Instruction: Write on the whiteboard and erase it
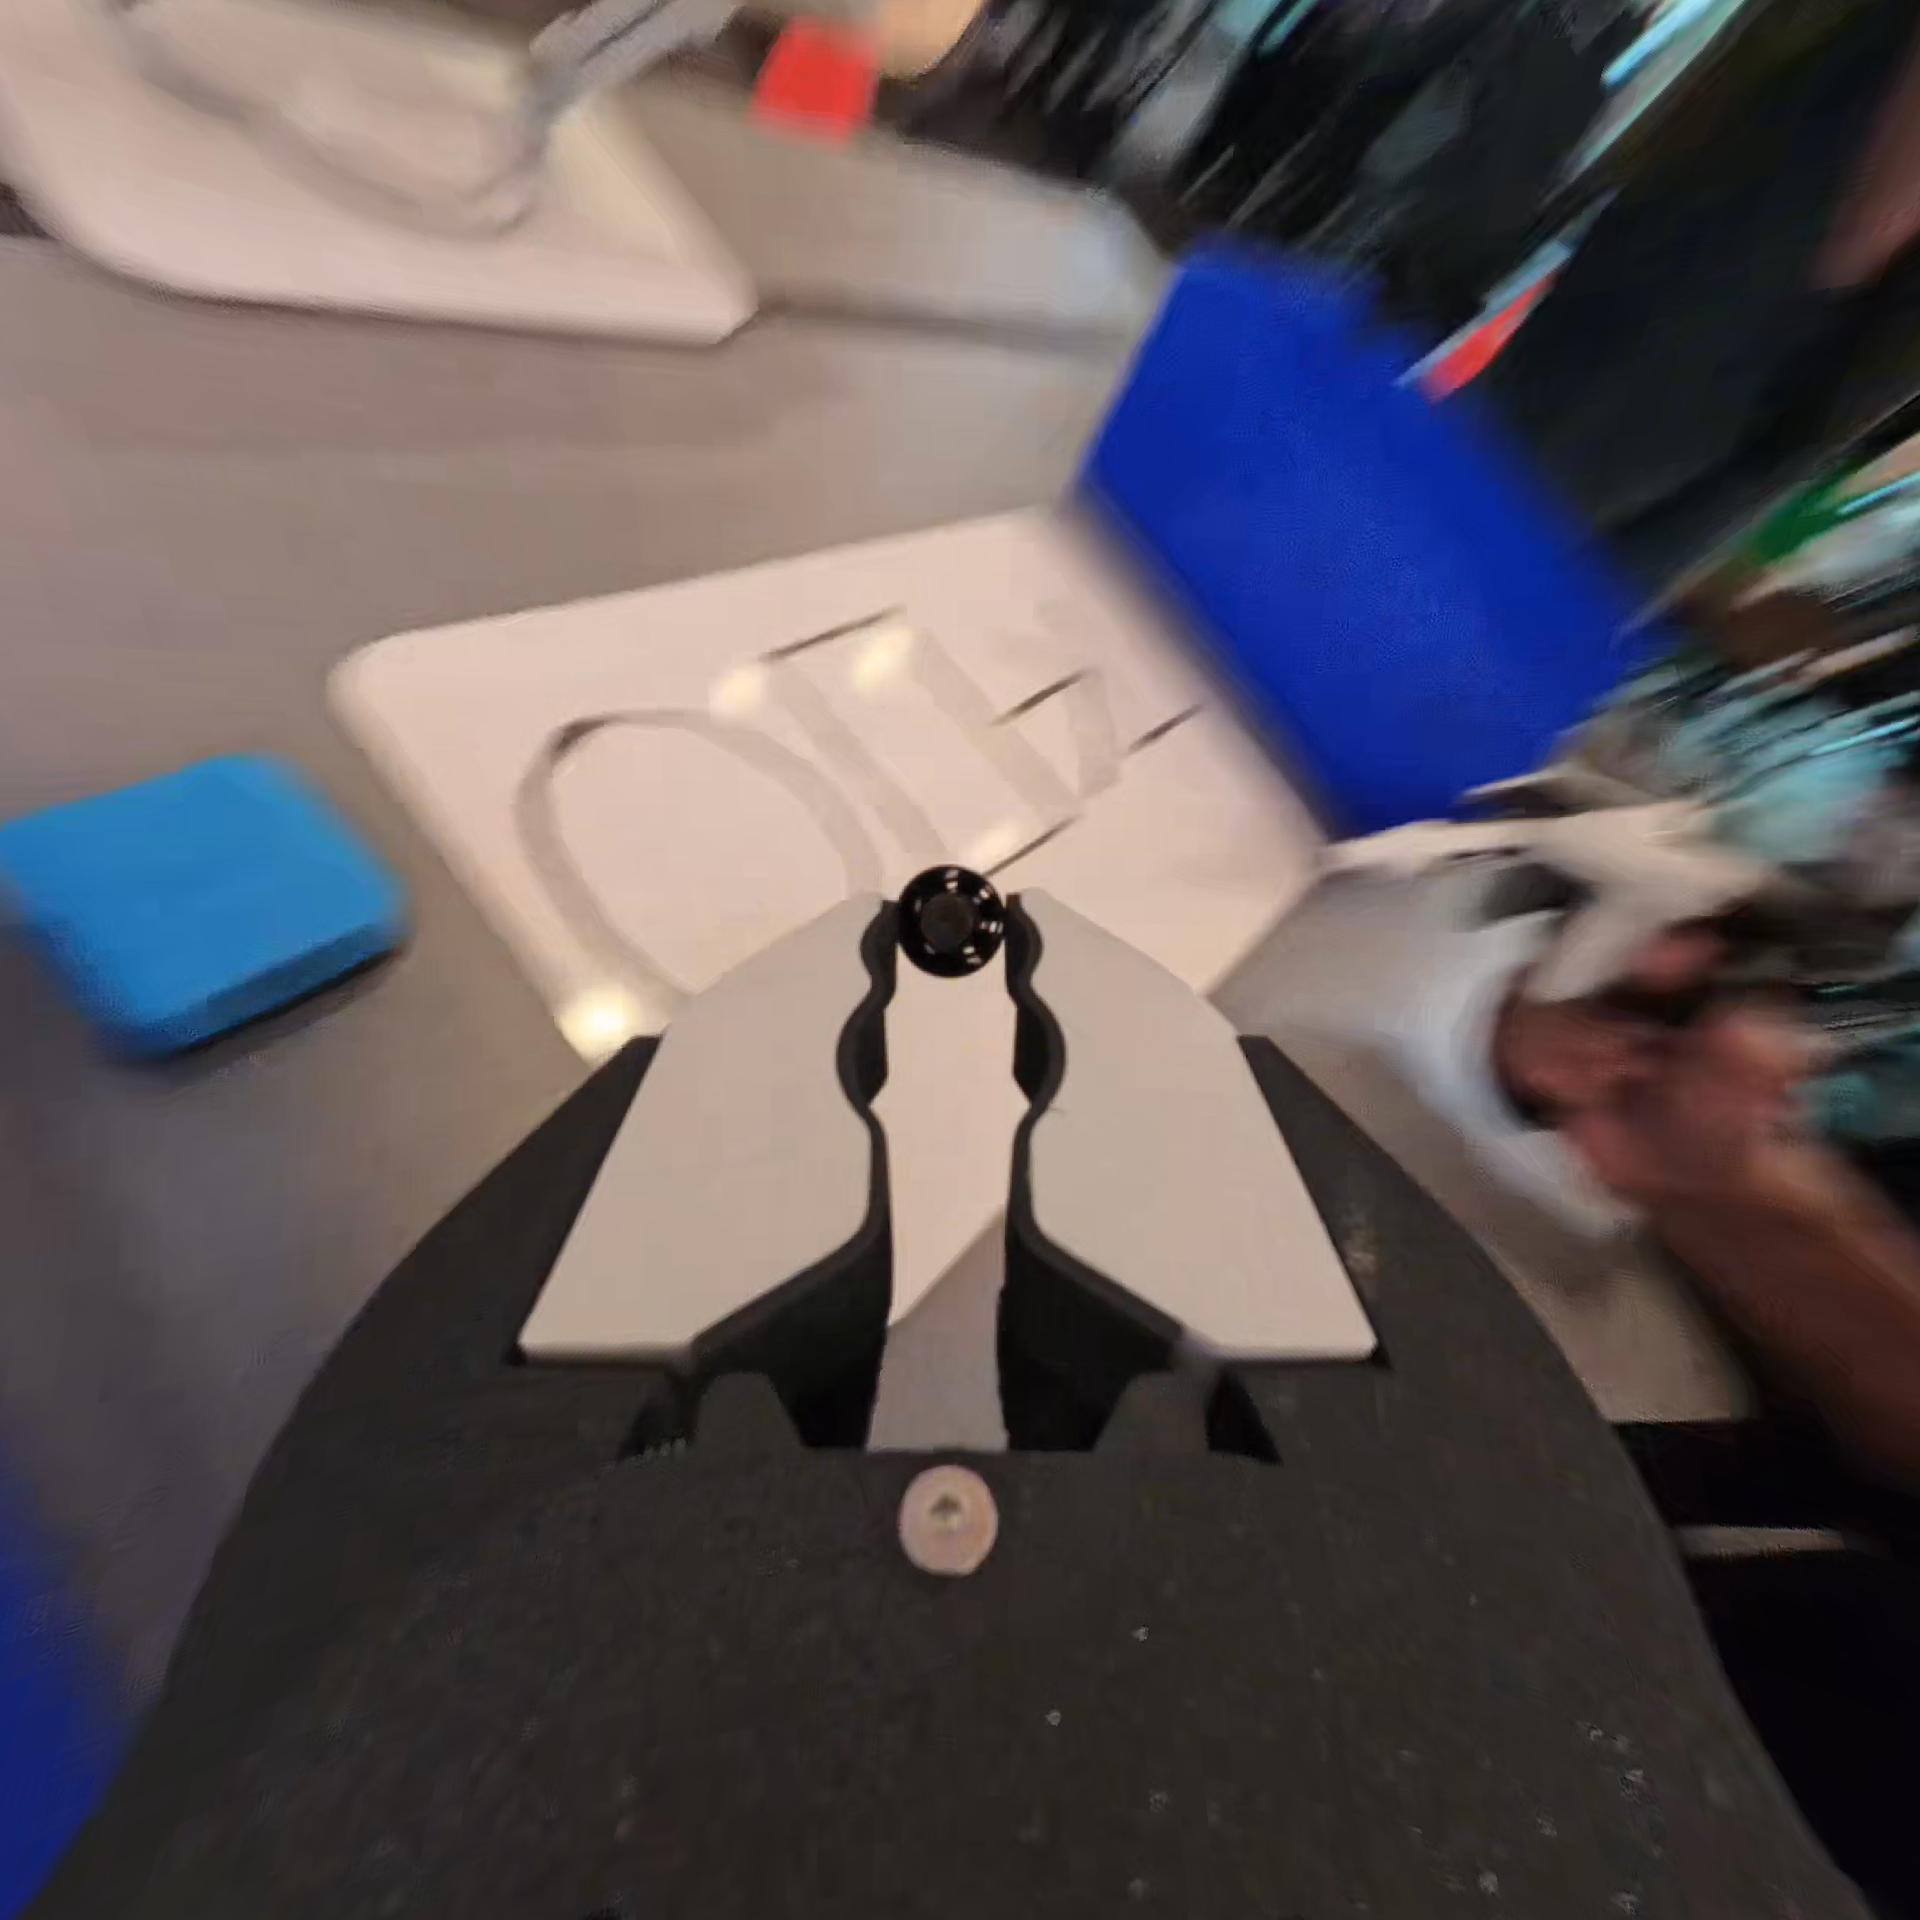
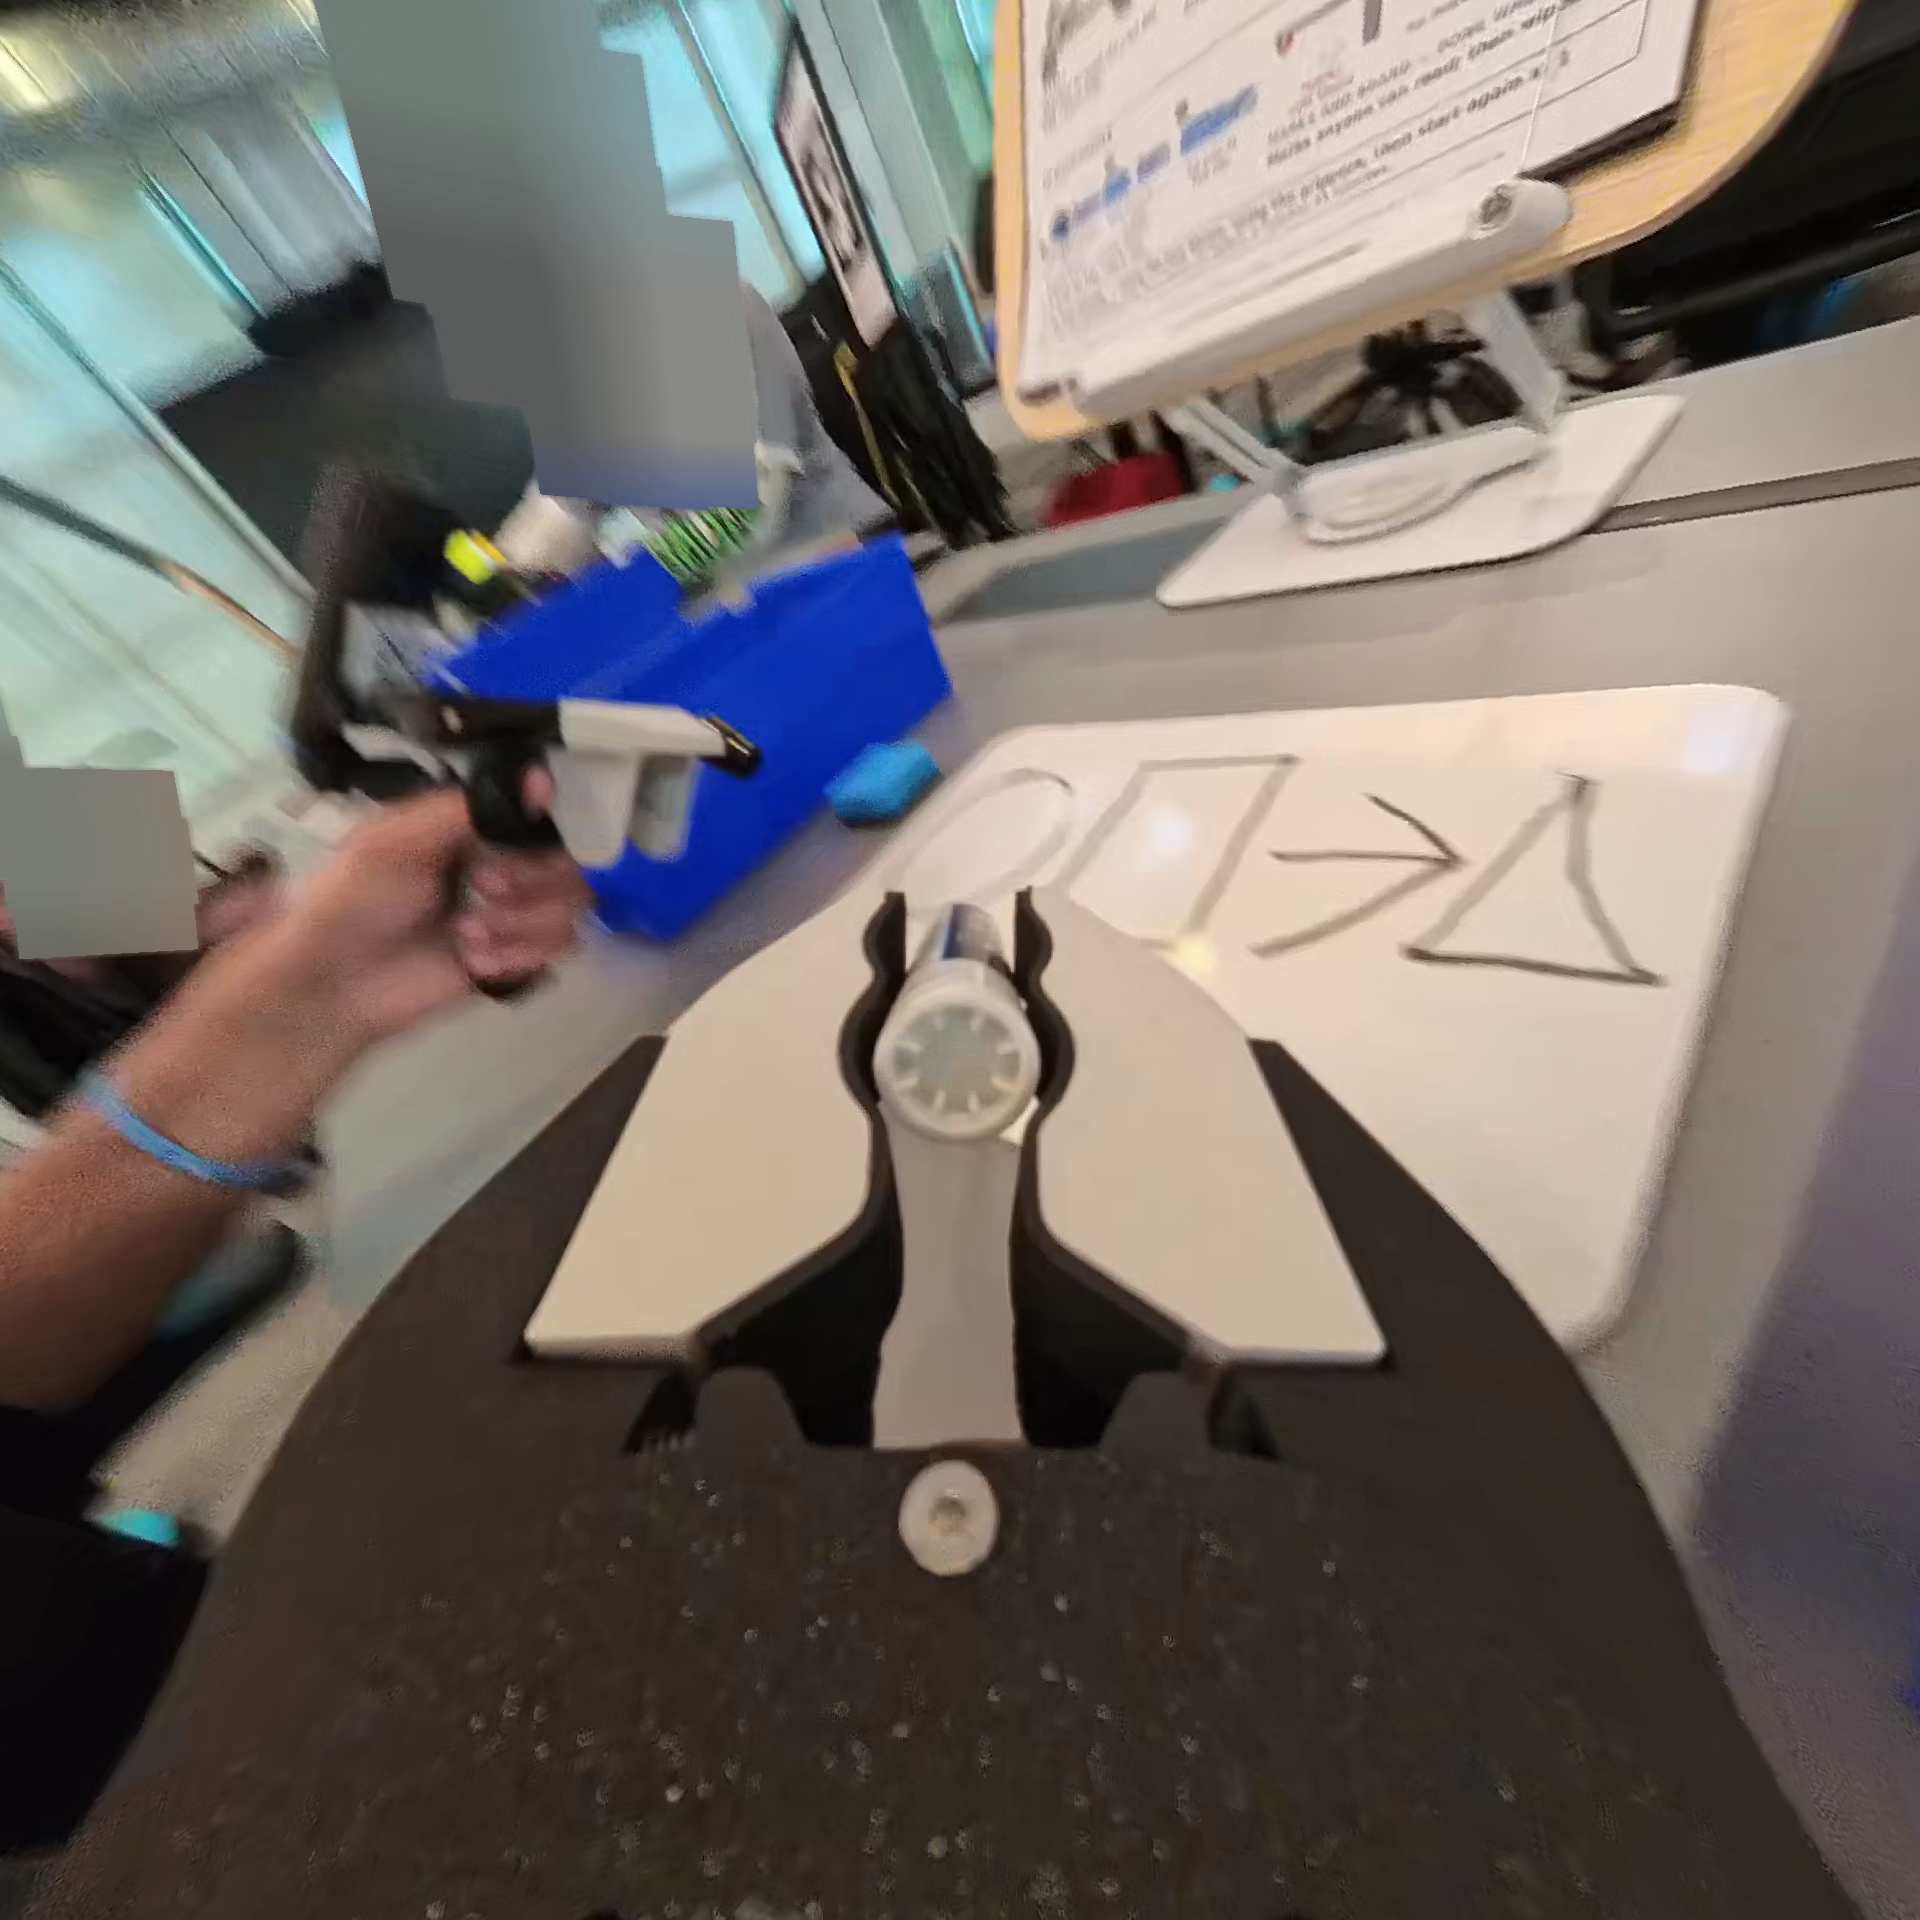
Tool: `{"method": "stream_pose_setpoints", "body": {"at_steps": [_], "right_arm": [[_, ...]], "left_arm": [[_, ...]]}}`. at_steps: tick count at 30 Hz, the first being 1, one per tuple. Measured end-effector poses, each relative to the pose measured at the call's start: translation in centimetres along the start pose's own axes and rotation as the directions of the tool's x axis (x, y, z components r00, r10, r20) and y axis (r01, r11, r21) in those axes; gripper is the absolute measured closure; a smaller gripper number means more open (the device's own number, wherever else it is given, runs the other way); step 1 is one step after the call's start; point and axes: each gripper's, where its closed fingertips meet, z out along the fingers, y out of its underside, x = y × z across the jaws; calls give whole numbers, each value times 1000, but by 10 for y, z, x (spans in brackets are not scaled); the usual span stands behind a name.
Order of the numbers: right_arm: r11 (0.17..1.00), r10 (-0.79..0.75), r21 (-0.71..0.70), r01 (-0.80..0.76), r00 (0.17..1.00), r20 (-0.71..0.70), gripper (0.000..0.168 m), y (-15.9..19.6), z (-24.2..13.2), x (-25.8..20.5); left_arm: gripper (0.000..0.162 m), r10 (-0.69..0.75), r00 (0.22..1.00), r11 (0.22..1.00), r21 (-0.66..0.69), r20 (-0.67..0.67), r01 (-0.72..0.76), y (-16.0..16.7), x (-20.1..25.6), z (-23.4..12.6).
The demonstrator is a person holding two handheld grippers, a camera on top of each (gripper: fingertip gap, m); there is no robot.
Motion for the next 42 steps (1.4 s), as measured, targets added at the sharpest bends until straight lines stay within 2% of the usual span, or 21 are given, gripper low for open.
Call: {"method": "stream_pose_setpoints", "body": {"at_steps": [2,4,6,8,12,18,27,31,35,42], "right_arm": [[983,155,79,-167,978,141,149,-18,12,-11],[943,262,129,-308,921,287,149,-33,23,-25],[909,314,142,-393,866,388,149,-40,33,-39],[895,333,131,-426,835,438,149,-40,41,-52],[909,310,112,-401,831,461,149,-35,44,-71],[910,296,140,-390,848,438,149,-38,35,-68],[914,296,94,-394,810,507,149,-40,40,-83],[911,307,83,-404,798,518,149,-38,40,-84],[901,340,49,-431,772,536,149,-31,41,-79],[894,324,110,-435,794,514,149,-29,42,-76]], "left_arm": [[143,-119,959,977,143,-256,160,-18,33,-3],[144,-192,874,925,214,-447,313,-28,56,-7],[144,-222,795,887,220,-565,405,-32,73,-8],[144,-218,737,881,196,-639,431,-30,90,-7],[144,-208,725,894,173,-657,413,-21,105,-3],[144,-209,720,873,205,-661,442,-24,98,-16],[144,-207,694,901,141,-690,409,-14,112,-8],[144,-227,658,904,97,-718,417,-8,118,-4],[144,-214,678,924,79,-703,374,-1,117,-1],[143,-265,645,878,97,-717,469,-2,117,4]]}}
